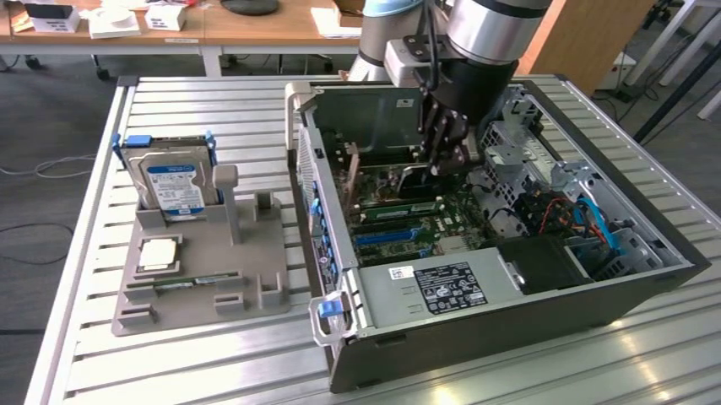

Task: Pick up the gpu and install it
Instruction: 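Insert the gpu into the slot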

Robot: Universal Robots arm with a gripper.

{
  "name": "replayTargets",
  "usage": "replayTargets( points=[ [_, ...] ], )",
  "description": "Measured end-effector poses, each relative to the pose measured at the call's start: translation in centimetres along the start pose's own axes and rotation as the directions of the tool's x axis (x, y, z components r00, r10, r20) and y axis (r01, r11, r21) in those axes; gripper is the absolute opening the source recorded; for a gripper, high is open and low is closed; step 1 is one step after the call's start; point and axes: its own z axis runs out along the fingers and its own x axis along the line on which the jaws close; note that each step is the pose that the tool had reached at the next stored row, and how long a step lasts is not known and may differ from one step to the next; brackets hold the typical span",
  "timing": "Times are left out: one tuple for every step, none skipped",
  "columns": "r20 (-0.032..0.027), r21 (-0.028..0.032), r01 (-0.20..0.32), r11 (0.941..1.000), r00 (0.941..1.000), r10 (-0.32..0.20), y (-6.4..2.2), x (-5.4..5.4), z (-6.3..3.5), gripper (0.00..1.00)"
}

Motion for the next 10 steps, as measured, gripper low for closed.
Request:
replayTargets(
  points=[
    [-0.0002,-0.0002,0.000,1.0000,1.0000,0.000,0.00,0.0,0.13,0.27],
    [-0.0002,-0.0001,0.000,1.0000,1.0000,0.000,0.00,0.0,0.27,0.27],
    [-0.0002,-0.0002,0.000,1.0000,1.0000,0.000,0.00,0.0,0.41,0.27],
    [0.0000,-0.0002,0.000,1.0000,1.0000,0.000,-0.01,0.0,0.55,0.27],
    [-0.0001,-0.0002,0.000,1.0000,1.0000,0.000,-0.01,0.0,0.69,0.27],
    [-0.0002,-0.0002,0.000,1.0000,1.0000,0.000,-0.01,0.1,0.82,0.27],
    [-0.0001,-0.0002,0.000,1.0000,1.0000,0.000,-0.01,0.1,0.97,0.27],
    [-0.0001,-0.0002,0.000,1.0000,1.0000,0.000,-0.01,0.1,1.10,0.27],
    [-0.0002,-0.0002,0.000,1.0000,1.0000,0.000,-0.01,0.1,1.22,0.27],
    [-0.0002,-0.0003,0.000,1.0000,1.0000,0.000,-0.01,0.1,1.34,0.27]
  ],
)
